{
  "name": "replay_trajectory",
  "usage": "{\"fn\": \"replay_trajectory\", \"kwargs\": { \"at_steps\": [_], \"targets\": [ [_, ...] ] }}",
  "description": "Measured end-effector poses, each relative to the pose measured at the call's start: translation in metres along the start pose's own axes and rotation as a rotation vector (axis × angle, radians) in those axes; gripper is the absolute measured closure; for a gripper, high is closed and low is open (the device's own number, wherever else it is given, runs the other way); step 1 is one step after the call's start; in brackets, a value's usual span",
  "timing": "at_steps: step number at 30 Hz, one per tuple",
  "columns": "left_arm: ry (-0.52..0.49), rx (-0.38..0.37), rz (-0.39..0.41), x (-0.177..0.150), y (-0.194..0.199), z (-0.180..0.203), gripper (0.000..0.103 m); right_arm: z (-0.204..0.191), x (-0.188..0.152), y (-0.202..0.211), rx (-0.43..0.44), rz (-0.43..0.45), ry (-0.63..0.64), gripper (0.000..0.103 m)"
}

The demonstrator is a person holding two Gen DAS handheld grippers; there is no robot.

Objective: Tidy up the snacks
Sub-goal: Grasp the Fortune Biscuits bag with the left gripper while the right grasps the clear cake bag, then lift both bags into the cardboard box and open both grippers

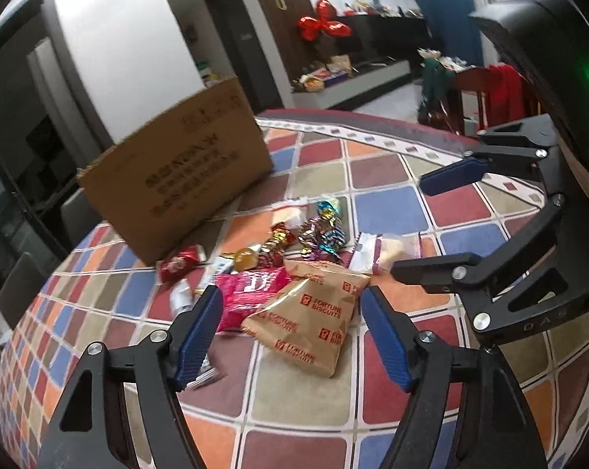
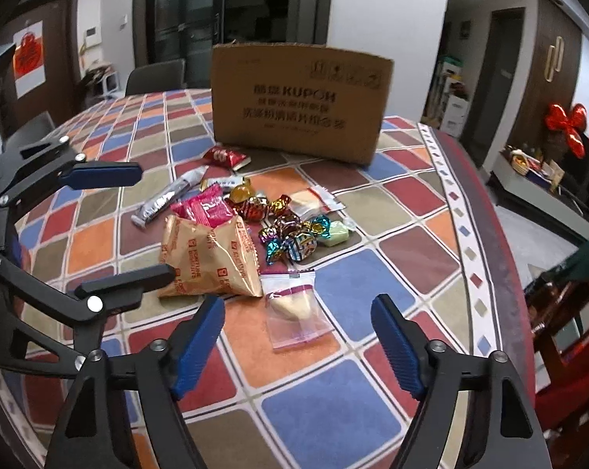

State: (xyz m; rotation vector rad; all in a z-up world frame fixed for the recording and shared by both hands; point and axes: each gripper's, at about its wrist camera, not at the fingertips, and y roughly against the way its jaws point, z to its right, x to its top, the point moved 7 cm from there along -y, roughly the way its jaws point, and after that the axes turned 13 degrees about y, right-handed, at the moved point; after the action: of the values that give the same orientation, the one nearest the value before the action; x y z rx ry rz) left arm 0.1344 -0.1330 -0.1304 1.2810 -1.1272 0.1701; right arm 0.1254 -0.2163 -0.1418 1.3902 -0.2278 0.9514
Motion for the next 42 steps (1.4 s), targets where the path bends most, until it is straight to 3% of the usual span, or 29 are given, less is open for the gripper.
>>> {"fn": "replay_trajectory", "kwargs": {
  "at_steps": [8, 17, 24, 29, 36, 42],
  "targets": [
    [0.006, -0.066, -0.072, -0.001, -0.028, 0.001, 0.039, 0.000, 0.002, -0.026, 0.077, -0.052, 0.021, 0.042],
    [0.030, -0.075, -0.099, -0.006, -0.037, 0.004, 0.049, 0.001, 0.001, -0.044, 0.130, -0.096, 0.017, 0.056],
    [0.121, -0.097, -0.121, -0.007, -0.038, 0.002, 0.063, 0.001, -0.002, -0.048, 0.168, -0.107, -0.024, 0.065],
    [0.203, -0.109, -0.130, -0.007, -0.033, 0.000, 0.064, 0.005, -0.003, -0.045, 0.174, -0.104, -0.082, 0.068],
    [0.277, -0.071, -0.056, 0.005, -0.005, -0.006, 0.065, 0.012, 0.003, -0.022, 0.135, -0.052, -0.125, 0.068],
    [0.319, -0.018, 0.048, 0.034, 0.022, -0.026, 0.065, 0.020, 0.030, 0.002, 0.097, 0.027, -0.129, 0.068]
  ]
}}
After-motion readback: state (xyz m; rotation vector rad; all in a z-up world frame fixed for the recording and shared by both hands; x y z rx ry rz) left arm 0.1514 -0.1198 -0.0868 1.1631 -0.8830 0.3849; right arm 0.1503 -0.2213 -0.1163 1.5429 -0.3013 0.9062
